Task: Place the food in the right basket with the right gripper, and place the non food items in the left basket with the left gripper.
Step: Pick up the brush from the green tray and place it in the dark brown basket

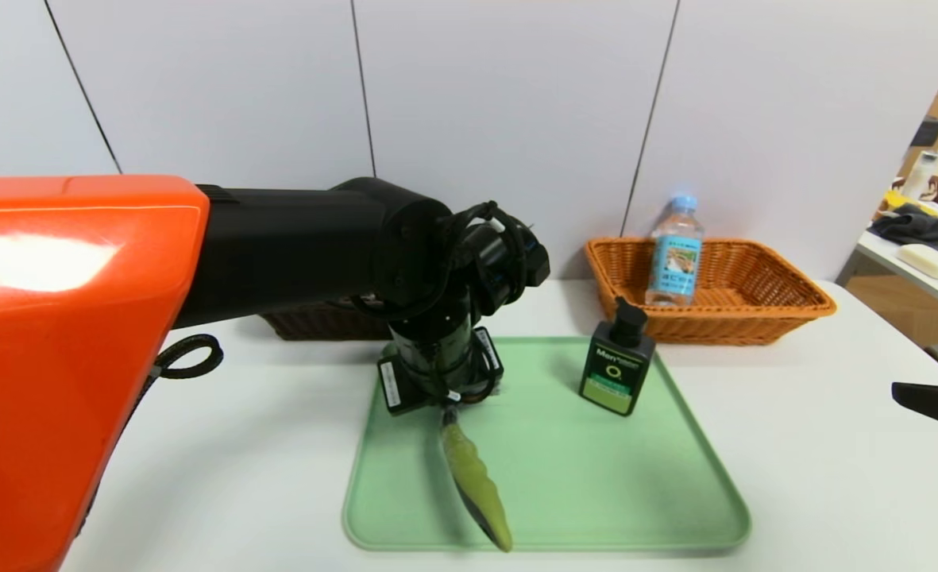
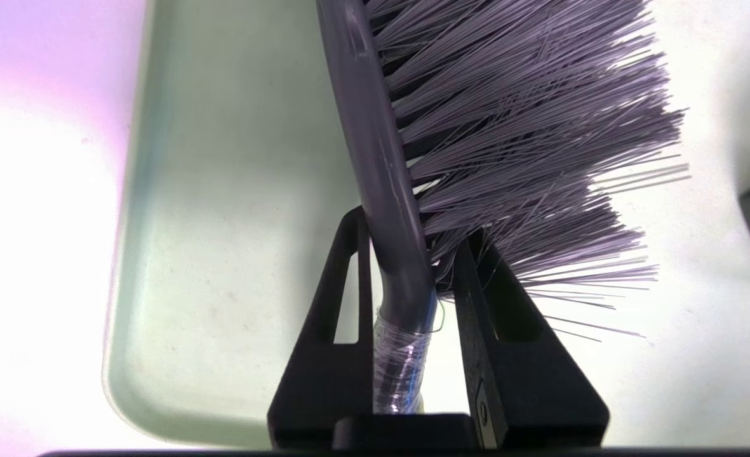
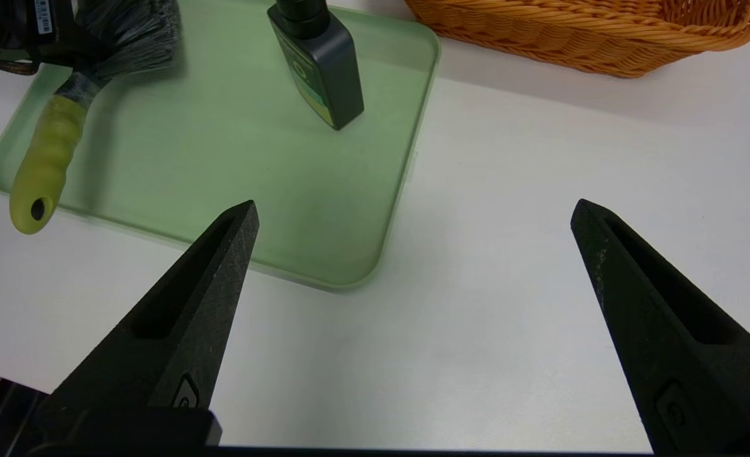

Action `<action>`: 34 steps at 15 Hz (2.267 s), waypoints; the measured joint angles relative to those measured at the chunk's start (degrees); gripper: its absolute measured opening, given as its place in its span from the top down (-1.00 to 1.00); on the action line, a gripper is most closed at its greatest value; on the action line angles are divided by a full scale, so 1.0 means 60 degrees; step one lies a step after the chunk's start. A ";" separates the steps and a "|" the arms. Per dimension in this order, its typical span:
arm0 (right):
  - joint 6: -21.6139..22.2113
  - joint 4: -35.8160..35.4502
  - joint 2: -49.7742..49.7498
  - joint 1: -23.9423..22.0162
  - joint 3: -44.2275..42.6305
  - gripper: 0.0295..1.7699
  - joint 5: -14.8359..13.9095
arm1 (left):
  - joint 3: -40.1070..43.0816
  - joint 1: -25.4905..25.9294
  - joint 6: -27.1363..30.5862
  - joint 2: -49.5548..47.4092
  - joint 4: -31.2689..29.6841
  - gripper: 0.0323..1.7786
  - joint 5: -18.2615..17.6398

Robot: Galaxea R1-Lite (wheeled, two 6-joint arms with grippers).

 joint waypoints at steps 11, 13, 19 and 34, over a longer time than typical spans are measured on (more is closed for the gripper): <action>0.0010 -0.0014 -0.0008 0.0000 -0.0057 -0.92 -0.0018 | 0.0138 -0.1006 -0.0045 -0.0339 0.0400 0.63 -0.0262; 0.0014 -0.0102 0.0006 0.0000 -0.0065 -0.92 -0.0022 | 0.0138 -0.1126 -0.0051 -0.0376 0.0392 0.98 -0.0268; 0.0014 -0.0116 0.0093 0.0000 -0.0041 -0.92 0.0006 | 0.0102 -0.1363 -0.0045 -0.0506 0.0396 0.98 -0.0262; 0.0014 -0.0114 0.0148 0.0000 0.0051 -0.92 0.0022 | 0.0128 -0.1699 0.0593 -0.0941 0.0630 0.98 0.0664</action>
